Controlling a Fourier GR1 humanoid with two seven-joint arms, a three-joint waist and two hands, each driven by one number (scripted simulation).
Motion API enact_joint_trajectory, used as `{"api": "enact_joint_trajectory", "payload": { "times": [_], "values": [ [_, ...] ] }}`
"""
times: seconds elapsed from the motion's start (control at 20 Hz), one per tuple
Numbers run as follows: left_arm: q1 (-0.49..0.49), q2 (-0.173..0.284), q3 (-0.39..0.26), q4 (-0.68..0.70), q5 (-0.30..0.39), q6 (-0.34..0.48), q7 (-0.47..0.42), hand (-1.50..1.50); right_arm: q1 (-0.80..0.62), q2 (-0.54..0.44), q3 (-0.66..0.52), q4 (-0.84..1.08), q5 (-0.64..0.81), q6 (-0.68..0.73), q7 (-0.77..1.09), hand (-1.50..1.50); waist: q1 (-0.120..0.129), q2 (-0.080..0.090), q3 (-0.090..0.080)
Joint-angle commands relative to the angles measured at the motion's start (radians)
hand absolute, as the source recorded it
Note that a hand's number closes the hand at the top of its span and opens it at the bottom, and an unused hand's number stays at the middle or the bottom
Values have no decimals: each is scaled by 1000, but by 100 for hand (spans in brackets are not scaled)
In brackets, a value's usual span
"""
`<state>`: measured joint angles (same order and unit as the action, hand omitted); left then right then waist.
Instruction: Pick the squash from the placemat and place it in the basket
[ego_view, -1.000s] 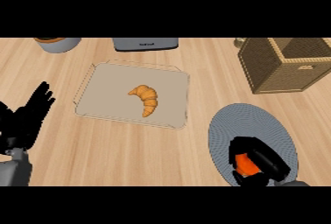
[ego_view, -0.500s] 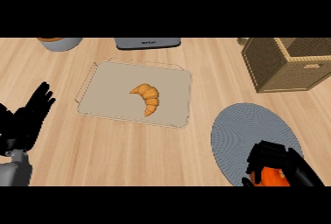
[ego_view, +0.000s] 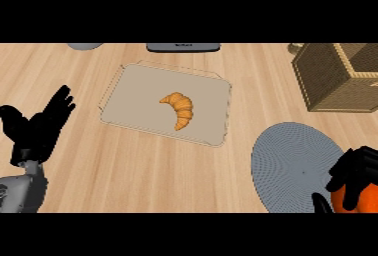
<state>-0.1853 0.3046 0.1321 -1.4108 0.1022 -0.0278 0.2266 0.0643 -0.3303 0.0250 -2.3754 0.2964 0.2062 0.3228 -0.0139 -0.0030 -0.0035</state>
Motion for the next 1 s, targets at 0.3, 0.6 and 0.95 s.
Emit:
{"api": "enact_joint_trajectory", "payload": {
  "times": [0.3,0.6,0.95],
  "values": [
    [-24,4,6,-15,17,-35,38,0,-476,-118,-197,167,-48,18,368,150,24,3,3],
    [-44,-40,-7,87,-41,3,-49,0,-583,-153,-205,441,86,-26,247,150,21,6,3],
    [-37,0,28,13,0,-43,15,0,-576,-210,-299,740,70,-31,-38,150,19,5,4]
  ]
}}
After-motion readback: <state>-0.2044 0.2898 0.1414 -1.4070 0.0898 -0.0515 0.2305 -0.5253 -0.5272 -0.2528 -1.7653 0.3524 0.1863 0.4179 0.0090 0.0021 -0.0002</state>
